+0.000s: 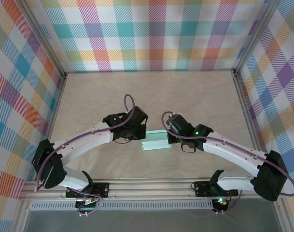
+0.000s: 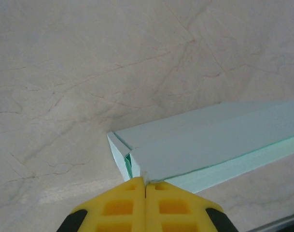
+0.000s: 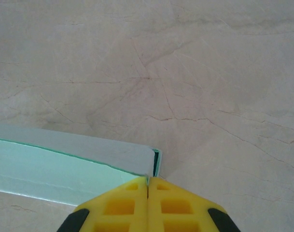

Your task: Fold the paper box

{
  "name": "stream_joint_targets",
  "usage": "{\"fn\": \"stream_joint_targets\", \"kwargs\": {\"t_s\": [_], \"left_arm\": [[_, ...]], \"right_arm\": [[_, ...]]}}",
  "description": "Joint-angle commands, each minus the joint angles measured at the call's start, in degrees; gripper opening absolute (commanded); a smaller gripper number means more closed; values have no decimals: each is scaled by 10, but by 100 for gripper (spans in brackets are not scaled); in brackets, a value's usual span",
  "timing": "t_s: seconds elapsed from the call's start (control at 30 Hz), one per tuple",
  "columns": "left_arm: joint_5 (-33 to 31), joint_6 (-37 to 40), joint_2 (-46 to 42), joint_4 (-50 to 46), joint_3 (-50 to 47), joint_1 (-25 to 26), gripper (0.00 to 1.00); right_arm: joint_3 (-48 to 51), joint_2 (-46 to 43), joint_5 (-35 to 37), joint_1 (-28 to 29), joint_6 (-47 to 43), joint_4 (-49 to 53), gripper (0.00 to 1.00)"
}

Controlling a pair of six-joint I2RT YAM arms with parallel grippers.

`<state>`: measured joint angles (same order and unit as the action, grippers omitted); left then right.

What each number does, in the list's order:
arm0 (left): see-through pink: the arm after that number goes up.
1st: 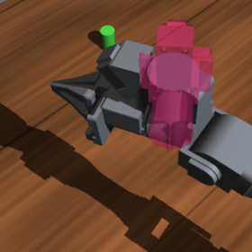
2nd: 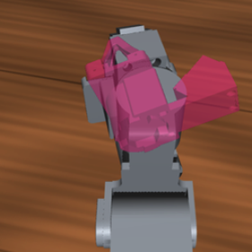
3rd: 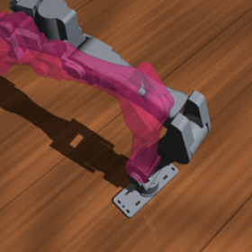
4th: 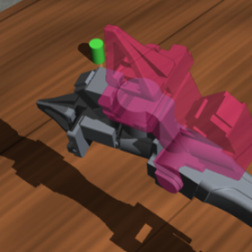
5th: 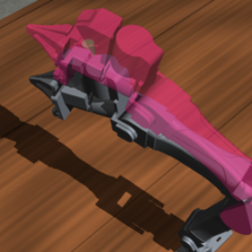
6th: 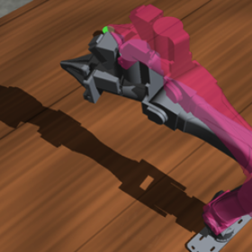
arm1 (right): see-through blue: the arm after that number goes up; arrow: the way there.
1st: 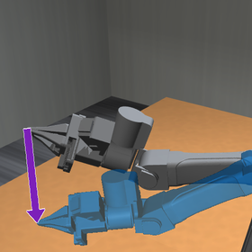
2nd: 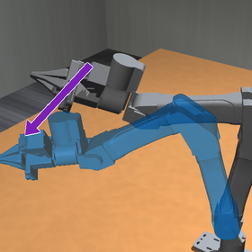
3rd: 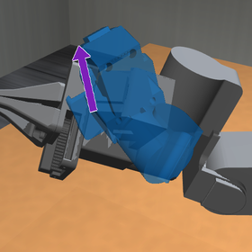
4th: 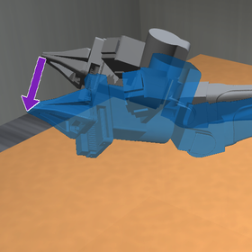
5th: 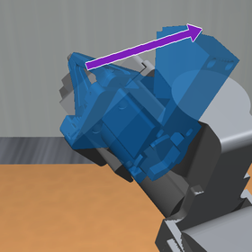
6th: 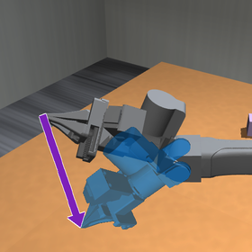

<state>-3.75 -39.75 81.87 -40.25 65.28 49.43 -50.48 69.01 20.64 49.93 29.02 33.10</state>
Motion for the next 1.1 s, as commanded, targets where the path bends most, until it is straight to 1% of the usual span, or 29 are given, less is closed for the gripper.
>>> {"fn": "stream_joint_targets", "kwargs": {"t_s": [0.0,0.13,0.23,0.37,0.47,0.53,0.63,0.73,0.87,1.07], "left_arm": [[-6,-55,7,24,-6,5,0],[-18,-75,11,23,-8,4,0],[-20,-71,16,33,-17,7,0],[-55,-66,9,47,-38,21,0],[-49,-62,-3,76,-61,26,0],[-36,-45,-13,91,-73,28,0],[-35,-15,-26,79,-72,29,0],[-51,7,-38,56,-69,29,0],[-54,17,-47,53,-74,29,0],[-34,13,-39,63,-79,30,0]], "right_arm": [[-9,11,-18,11,9,4,0],[-7,9,-17,13,10,4,0],[-5,8,-17,14,12,2,0],[2,4,-17,17,15,-2,0],[8,0,-18,18,17,-6,0],[10,-1,-22,18,20,-6,0],[10,-4,-22,18,22,-6,0],[8,-7,-16,18,19,-3,0],[8,-9,-15,18,20,-3,0],[6,-8,-18,19,20,-1,0]]}}
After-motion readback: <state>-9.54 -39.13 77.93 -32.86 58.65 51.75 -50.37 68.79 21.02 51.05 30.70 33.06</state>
